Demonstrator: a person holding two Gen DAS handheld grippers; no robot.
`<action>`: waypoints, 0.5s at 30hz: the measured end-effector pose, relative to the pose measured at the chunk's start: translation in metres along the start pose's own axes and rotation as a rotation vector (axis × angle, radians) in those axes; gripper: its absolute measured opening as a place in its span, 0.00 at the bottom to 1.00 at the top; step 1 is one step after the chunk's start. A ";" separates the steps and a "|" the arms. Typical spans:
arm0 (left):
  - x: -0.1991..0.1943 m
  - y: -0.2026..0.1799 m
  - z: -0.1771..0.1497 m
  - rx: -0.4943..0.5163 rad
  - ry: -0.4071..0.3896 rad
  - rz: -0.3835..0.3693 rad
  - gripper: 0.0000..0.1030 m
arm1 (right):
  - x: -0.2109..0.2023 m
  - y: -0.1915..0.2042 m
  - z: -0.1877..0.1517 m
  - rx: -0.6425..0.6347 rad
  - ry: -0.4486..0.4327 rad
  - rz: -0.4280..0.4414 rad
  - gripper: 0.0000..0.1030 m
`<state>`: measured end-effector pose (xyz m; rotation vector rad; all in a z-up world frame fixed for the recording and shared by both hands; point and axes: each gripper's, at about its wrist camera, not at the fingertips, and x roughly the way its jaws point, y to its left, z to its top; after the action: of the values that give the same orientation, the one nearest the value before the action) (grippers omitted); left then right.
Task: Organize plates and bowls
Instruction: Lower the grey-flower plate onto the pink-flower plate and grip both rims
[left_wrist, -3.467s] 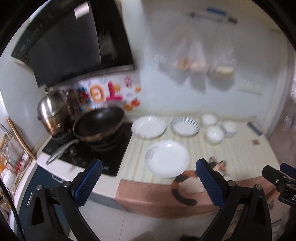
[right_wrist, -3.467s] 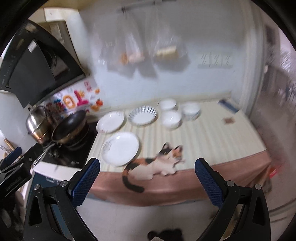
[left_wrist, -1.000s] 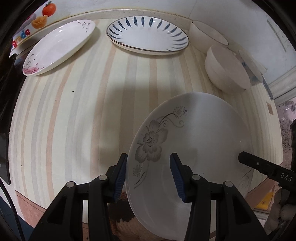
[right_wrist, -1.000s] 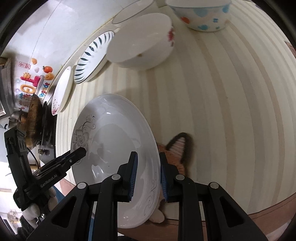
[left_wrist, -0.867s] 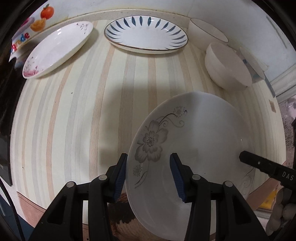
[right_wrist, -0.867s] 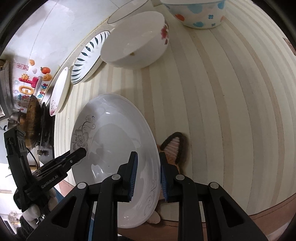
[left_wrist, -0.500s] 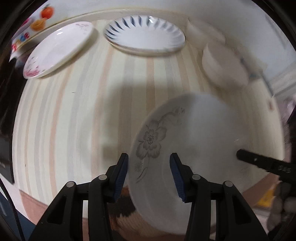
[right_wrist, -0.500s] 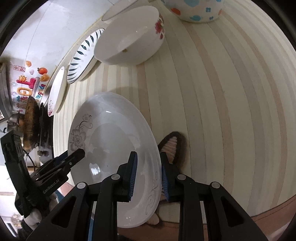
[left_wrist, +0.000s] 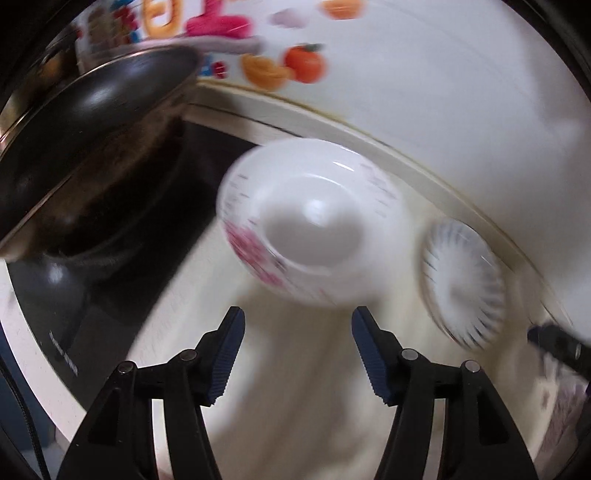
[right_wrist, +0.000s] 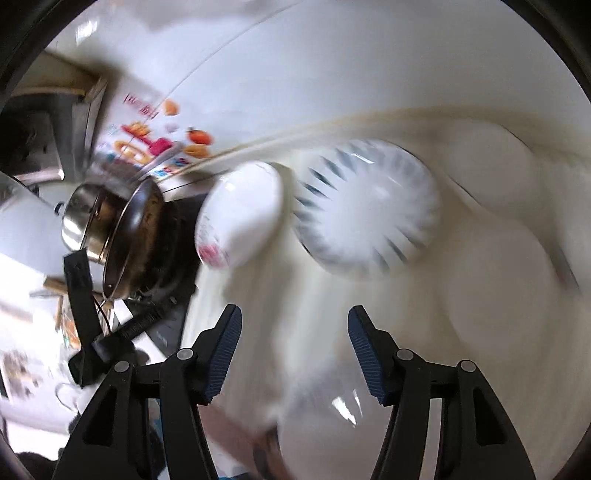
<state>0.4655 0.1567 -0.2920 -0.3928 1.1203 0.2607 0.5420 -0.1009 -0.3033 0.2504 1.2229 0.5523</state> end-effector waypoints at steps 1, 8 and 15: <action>0.006 0.006 0.005 -0.010 0.000 0.011 0.56 | 0.021 0.008 0.022 -0.028 0.008 0.000 0.61; 0.049 0.029 0.033 -0.071 0.025 0.088 0.56 | 0.145 0.042 0.129 -0.195 0.053 -0.065 0.60; 0.070 0.028 0.047 -0.091 0.022 0.097 0.42 | 0.213 0.039 0.158 -0.227 0.105 -0.120 0.33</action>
<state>0.5223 0.2028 -0.3428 -0.4232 1.1533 0.3942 0.7291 0.0617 -0.4060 -0.0439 1.2556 0.6002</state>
